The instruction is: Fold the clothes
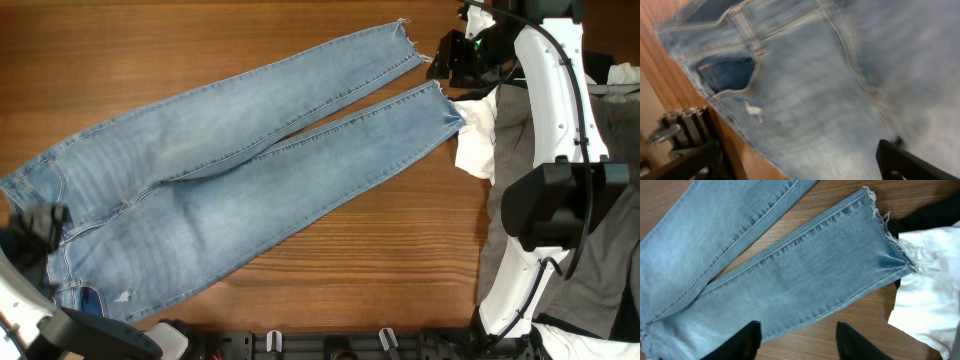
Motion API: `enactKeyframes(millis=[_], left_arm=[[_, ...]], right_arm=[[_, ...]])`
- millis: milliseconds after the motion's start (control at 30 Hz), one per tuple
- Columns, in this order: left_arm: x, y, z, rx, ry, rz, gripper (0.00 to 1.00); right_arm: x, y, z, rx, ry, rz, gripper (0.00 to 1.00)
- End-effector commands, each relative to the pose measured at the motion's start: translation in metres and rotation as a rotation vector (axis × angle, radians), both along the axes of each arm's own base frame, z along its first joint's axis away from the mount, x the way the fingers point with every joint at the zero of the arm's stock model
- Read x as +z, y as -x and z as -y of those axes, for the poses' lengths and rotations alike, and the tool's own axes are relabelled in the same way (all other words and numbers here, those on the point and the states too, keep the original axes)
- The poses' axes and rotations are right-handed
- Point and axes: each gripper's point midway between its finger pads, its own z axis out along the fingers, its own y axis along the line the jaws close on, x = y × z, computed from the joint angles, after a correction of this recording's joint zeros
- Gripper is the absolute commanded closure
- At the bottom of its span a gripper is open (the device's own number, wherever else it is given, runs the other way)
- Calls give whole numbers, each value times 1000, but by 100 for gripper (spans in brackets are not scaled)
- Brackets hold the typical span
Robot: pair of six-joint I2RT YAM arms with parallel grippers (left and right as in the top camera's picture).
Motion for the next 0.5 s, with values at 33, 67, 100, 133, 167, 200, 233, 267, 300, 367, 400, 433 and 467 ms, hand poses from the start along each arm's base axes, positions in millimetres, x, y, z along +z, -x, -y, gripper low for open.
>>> enactKeyframes(millis=[33, 67, 100, 133, 167, 200, 233, 267, 300, 367, 400, 433, 467], left_arm=[[-39, 39, -1, 189, 74, -8, 16], [-44, 46, -4, 223, 71, -9, 21], [-48, 54, -8, 258, 67, -9, 24], [-50, 61, -10, 299, 69, -9, 25], [-51, 67, -12, 337, 72, -9, 25], [-52, 73, -15, 372, 72, -8, 25], [-52, 78, -17, 398, 71, -7, 26], [-52, 84, -19, 423, 70, -5, 27], [-52, 88, -20, 440, 70, -5, 28], [-54, 97, -22, 477, 68, -28, 31], [-56, 102, -22, 493, 63, -52, 32], [-59, 105, -23, 496, 57, -67, 34], [-62, 107, -23, 499, 55, -78, 34]], right_arm=[[-5, 1, 7, 7, 44, -9, 42], [-5, 2, 7, 7, 47, -11, 41], [-5, 2, 7, 7, 47, -12, 41], [-5, 2, 7, 7, 47, -13, 40], [-5, 2, 7, 7, 47, -12, 40], [-5, 2, 7, 7, 47, -11, 39], [-5, 2, 7, 7, 47, -11, 39], [-5, 2, 7, 7, 47, -11, 39], [-5, 2, 7, 7, 47, -10, 38], [-5, 2, 8, 6, 51, -11, 38], [-5, 2, 8, 5, 55, -11, 38], [-6, 1, 10, 2, 63, -11, 38], [-6, 1, 12, 0, 73, -12, 37]])
